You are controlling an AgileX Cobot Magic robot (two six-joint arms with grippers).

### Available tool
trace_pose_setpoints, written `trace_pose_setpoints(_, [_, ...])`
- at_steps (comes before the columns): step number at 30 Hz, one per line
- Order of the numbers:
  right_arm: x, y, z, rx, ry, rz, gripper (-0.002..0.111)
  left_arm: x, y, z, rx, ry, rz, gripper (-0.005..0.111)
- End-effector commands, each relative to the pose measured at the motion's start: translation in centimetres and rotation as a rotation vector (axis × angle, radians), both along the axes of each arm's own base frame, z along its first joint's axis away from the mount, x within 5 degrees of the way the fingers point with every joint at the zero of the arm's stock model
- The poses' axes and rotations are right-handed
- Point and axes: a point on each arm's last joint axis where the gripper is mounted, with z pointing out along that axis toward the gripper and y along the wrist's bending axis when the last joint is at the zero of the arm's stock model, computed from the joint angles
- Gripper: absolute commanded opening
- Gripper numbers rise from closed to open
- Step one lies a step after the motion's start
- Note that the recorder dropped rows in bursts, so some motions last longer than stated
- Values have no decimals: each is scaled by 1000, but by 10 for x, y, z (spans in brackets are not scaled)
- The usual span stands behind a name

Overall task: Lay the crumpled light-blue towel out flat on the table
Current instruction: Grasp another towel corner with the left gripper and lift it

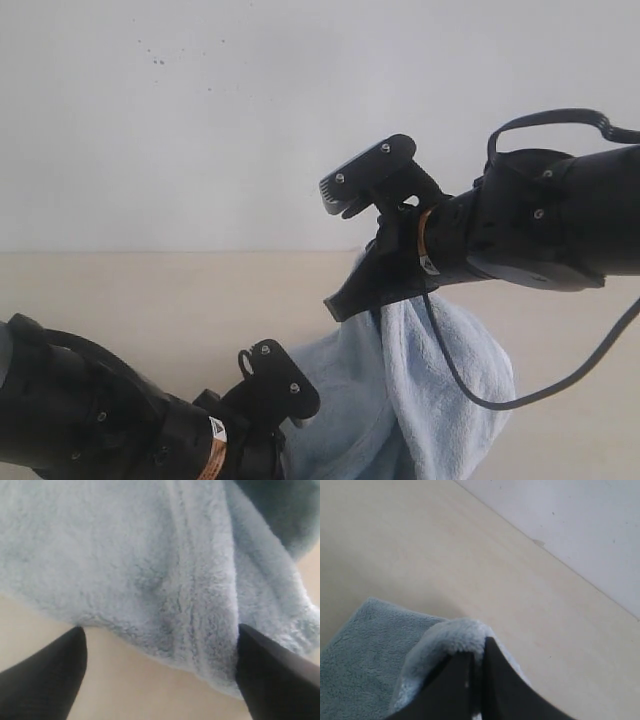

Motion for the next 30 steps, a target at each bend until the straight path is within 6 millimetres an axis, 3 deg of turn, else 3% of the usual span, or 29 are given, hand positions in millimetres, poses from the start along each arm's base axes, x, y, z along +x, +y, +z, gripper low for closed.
trace_pose_setpoints(1, [1,-3,-1,-10,4,-13,0,6,6,-2,73,-52,71,72])
trace_pose_setpoints(4, [1,-5,-2,-25,10,-28,0,9,10,-2,106,-78,100,54])
trace_pose_setpoints(9, [1,-8,-3,-51,21,-53,0,9,10,0,83,-59,143,5])
trace_pose_setpoints(13, [1,-14,-5,-127,18,-85,0,9,10,14,56,-92,153,4])
trace_pose_setpoints(16, [2,-21,-3,-207,-3,-110,0,13,19,46,58,-209,205,4])
trace_pose_setpoints(19, [-1,-27,10,-221,-39,-127,0,14,42,95,105,-405,322,4])
trace_pose_setpoints(23, [-14,-35,45,-145,-116,-132,0,2,78,158,155,-624,458,4])
trace_pose_setpoints(26, [-27,-44,75,-79,-185,-135,0,-13,96,192,106,-713,514,4])
trace_pose_setpoints(30, [-42,-51,101,45,-234,-138,0,-28,109,219,17,-772,536,4])
